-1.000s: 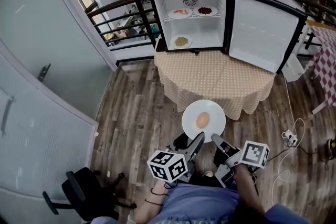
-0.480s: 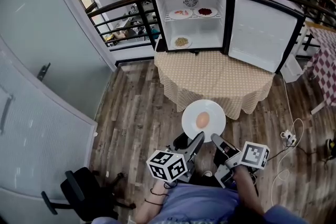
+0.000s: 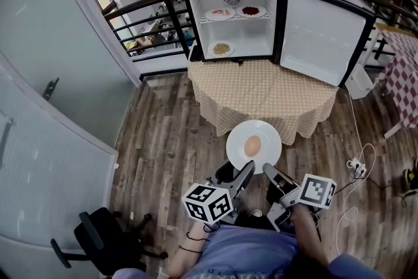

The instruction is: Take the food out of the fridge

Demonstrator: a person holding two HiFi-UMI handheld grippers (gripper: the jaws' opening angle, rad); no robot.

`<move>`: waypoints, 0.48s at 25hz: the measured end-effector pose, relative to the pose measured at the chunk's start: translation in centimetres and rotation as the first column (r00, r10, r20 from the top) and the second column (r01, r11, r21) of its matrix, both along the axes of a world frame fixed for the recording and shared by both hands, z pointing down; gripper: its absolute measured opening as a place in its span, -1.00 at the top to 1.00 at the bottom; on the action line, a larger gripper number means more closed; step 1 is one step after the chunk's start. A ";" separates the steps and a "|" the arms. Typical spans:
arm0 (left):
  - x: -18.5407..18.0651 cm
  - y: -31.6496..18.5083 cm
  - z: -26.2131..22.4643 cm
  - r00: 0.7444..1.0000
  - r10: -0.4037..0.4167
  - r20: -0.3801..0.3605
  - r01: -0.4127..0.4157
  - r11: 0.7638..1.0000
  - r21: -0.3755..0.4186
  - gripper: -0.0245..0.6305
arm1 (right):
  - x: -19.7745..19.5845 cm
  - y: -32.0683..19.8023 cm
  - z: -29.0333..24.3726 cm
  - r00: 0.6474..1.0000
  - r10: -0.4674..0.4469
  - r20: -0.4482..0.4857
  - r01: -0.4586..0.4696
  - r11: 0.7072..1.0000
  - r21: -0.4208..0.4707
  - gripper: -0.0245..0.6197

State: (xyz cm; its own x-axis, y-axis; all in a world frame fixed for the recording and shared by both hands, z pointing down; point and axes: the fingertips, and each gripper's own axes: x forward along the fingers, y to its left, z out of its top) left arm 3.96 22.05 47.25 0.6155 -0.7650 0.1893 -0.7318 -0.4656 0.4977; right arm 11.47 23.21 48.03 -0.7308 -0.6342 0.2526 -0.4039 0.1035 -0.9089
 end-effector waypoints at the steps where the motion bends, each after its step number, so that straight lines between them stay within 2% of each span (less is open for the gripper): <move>1: 0.1 0.0 0.0 1.000 0.002 0.000 -0.002 1.000 -0.001 0.26 | 0.2 0.0 0.0 1.000 0.002 -0.007 -0.002 1.000 0.003 0.79; 12: 0.8 -0.3 0.3 1.000 0.017 0.004 -0.017 1.000 -0.007 0.26 | 0.8 -0.3 0.3 1.000 0.013 -0.007 -0.013 1.000 0.006 0.79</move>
State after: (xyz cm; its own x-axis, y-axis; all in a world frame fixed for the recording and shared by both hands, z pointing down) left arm 4.77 21.76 47.58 0.6280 -0.7528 0.1974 -0.7256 -0.4747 0.4983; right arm 12.23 22.92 48.29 -0.7207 -0.6452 0.2537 -0.4116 0.1037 -0.9054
